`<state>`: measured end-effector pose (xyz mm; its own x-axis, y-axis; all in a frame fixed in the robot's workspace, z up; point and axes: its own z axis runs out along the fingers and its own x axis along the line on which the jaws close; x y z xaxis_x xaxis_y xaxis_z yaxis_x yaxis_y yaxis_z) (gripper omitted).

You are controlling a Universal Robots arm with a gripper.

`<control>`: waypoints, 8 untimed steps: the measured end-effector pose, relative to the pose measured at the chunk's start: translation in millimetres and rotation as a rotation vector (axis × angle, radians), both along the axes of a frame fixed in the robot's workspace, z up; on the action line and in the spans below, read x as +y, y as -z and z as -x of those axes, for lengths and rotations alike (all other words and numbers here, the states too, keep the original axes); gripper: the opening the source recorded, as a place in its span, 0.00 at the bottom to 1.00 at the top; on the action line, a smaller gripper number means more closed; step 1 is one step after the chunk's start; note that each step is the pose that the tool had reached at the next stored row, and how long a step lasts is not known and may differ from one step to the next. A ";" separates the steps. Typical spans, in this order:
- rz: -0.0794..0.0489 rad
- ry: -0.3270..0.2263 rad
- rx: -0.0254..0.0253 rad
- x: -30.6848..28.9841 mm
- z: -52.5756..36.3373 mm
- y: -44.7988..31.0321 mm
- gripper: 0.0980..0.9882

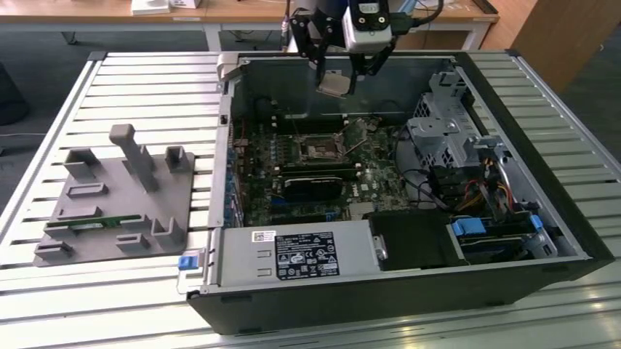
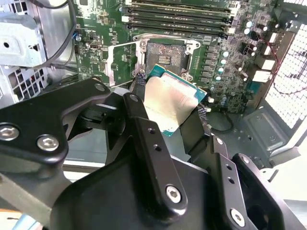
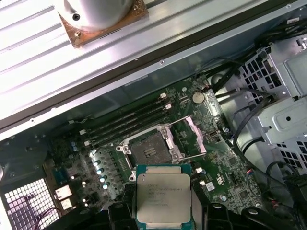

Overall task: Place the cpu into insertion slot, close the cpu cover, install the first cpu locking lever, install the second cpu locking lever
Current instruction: 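Place the cpu into insertion slot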

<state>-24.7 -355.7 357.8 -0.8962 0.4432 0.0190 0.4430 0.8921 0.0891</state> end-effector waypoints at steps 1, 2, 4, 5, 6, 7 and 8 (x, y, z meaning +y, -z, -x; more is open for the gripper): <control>0.000 0.006 0.0000 0.0 0.0 0.0 0.50; 0.000 0.013 0.0000 0.0 0.1 0.1 0.50; 0.000 0.026 0.0000 0.0 0.1 0.2 0.50; 0.000 0.033 0.0000 0.0 0.1 0.2 0.50; 0.000 0.039 0.0000 0.0 0.2 0.3 0.50; 0.000 0.044 -0.0001 0.3 0.2 0.4 0.50; 0.000 0.047 -0.0001 0.9 0.2 0.5 0.50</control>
